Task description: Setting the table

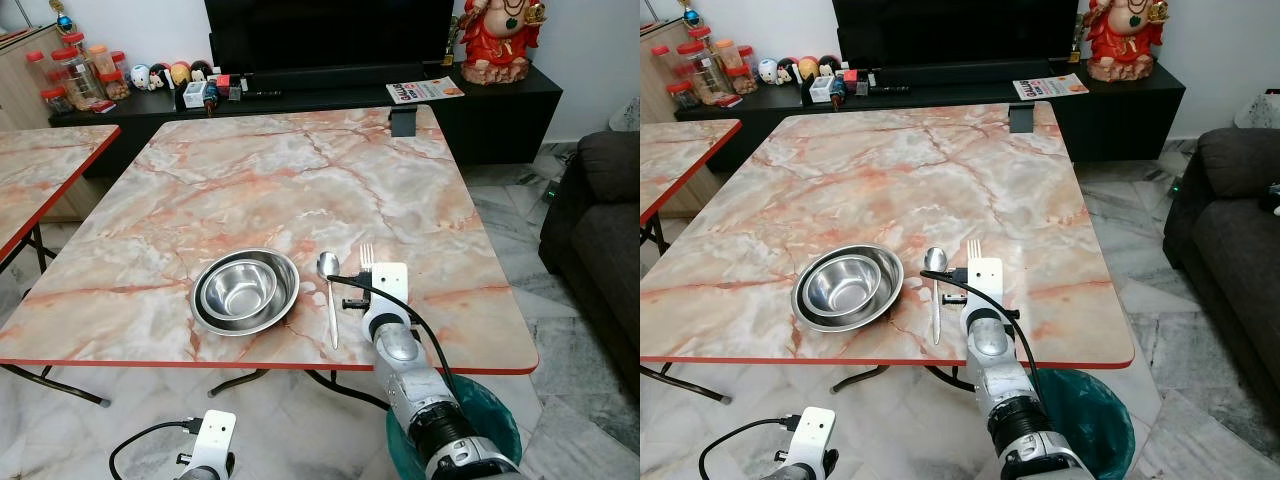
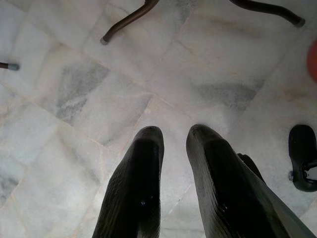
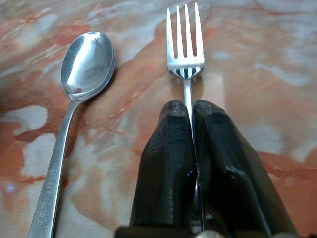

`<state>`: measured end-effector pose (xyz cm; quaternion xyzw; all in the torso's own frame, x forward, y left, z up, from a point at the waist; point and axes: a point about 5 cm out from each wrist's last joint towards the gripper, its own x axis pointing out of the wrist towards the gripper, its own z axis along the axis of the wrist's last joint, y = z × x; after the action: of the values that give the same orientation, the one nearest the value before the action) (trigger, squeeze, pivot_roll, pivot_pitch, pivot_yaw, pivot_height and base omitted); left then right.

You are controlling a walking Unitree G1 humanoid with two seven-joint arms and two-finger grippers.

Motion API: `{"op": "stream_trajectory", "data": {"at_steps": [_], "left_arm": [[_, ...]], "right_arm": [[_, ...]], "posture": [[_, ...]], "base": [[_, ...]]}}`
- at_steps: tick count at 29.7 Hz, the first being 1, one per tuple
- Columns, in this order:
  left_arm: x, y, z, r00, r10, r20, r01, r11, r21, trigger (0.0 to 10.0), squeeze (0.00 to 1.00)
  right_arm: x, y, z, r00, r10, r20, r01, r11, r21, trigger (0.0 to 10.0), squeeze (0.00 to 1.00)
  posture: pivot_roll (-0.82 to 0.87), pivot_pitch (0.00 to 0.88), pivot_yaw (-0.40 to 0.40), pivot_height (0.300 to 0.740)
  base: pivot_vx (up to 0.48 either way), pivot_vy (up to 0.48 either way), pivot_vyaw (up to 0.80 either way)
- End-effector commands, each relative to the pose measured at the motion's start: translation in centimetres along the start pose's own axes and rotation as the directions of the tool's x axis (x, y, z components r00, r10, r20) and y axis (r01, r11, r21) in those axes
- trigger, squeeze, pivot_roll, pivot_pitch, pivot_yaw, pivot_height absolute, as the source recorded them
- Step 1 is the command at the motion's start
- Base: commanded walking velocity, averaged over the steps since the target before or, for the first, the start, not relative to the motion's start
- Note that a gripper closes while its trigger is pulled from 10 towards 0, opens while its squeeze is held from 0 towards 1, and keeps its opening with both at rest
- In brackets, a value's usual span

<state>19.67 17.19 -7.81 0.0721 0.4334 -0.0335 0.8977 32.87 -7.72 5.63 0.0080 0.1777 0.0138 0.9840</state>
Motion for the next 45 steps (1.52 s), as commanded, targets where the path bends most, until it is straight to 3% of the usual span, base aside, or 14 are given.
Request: {"op": "stream_trajectory", "data": {"at_steps": [1,13,14,15,16,28,29,31,32,33,34,43,45], "left_arm": [[-0.1,0.4,-0.5,1.000,0.007,-0.025,-0.007,1.000,0.003,10.0,0.00],[-0.1,0.4,-0.5,1.000,0.004,-0.027,-0.004,1.000,0.001,10.0,0.00],[-0.1,0.4,-0.5,1.000,0.003,-0.027,-0.003,1.000,0.002,10.0,0.00],[-0.1,0.4,-0.5,1.000,0.003,-0.027,-0.003,1.000,0.002,10.0,0.00],[-0.1,0.3,-0.5,1.000,0.002,-0.026,-0.002,1.000,0.002,10.0,0.00],[0.0,0.3,-0.3,1.000,0.003,-0.023,-0.003,1.000,0.000,10.0,0.00],[0.0,0.3,-0.3,1.000,0.003,-0.023,-0.003,1.000,0.000,10.0,0.00],[0.0,0.3,-0.3,1.000,0.003,-0.022,-0.003,1.000,0.000,10.0,0.00],[0.0,0.3,-0.3,1.000,0.003,-0.022,-0.003,1.000,-0.001,10.0,0.00],[0.0,0.3,-0.3,1.000,0.003,-0.022,-0.003,1.000,-0.001,10.0,0.00],[0.0,0.3,-0.3,1.000,0.003,-0.022,-0.003,1.000,-0.002,10.0,0.00],[0.0,0.3,-0.2,1.000,0.001,-0.020,-0.001,1.000,-0.004,10.0,0.00],[0.0,0.3,-0.2,1.000,0.001,-0.020,-0.001,1.000,-0.005,10.0,0.00]], "right_arm": [[-0.1,0.3,-1.3,0.998,0.006,-0.069,-0.006,1.000,0.001,10.0,0.00],[-0.1,0.3,-1.4,0.997,0.005,-0.082,-0.004,1.000,0.008,10.0,0.00],[-0.1,0.3,-1.4,0.997,0.006,-0.081,-0.005,1.000,0.011,10.0,0.17],[-0.1,0.3,-1.4,0.997,0.006,-0.080,-0.005,1.000,0.012,10.0,0.70],[-0.1,0.3,-1.4,0.997,0.004,-0.080,-0.003,1.000,0.012,10.0,0.91],[-0.1,0.2,-1.3,0.997,0.005,-0.077,-0.004,1.000,0.010,10.0,0.92],[-0.1,0.3,-1.3,0.997,0.011,-0.074,-0.010,1.000,0.011,10.0,1.00],[-0.1,0.3,-1.2,0.998,0.008,-0.069,-0.007,1.000,0.008,10.0,1.00],[-0.1,0.2,-1.1,0.998,0.004,-0.061,-0.005,1.000,-0.004,10.0,0.90],[-0.1,0.2,-1.1,0.998,0.004,-0.061,-0.005,1.000,-0.004,10.0,0.90],[0.0,0.3,-1.0,0.999,0.003,-0.050,-0.004,1.000,-0.005,10.0,0.00],[0.0,-0.1,0.5,0.998,-0.022,0.052,0.023,0.999,-0.032,10.0,0.00],[0.0,-0.1,0.9,0.996,-0.026,0.081,0.032,0.997,-0.073,10.0,0.00]], "posture": [[-0.05,0.016,0.094,0.740],[-0.05,0.014,0.094,0.740],[-0.05,0.014,0.095,0.740],[-0.05,0.014,0.095,0.740],[-0.05,0.014,0.095,0.740],[-0.05,0.012,0.092,0.740],[-0.05,0.010,0.093,0.740],[-0.05,0.010,0.092,0.740],[-0.05,0.010,0.092,0.740],[-0.05,0.010,0.092,0.740],[-0.05,0.009,0.093,0.740],[-0.05,0.005,0.092,0.740],[-0.05,0.003,0.093,0.740]], "base": [[0.000,0.000,0.00],[0.000,0.000,0.00],[0.000,0.000,0.00],[0.000,0.000,0.00],[0.000,0.000,0.00],[0.000,0.000,0.00],[0.000,0.000,0.00],[0.000,0.000,0.00],[0.000,0.000,0.00],[0.000,0.000,0.00],[0.000,0.000,0.00],[0.000,0.000,0.00],[0.000,0.000,0.00]]}}
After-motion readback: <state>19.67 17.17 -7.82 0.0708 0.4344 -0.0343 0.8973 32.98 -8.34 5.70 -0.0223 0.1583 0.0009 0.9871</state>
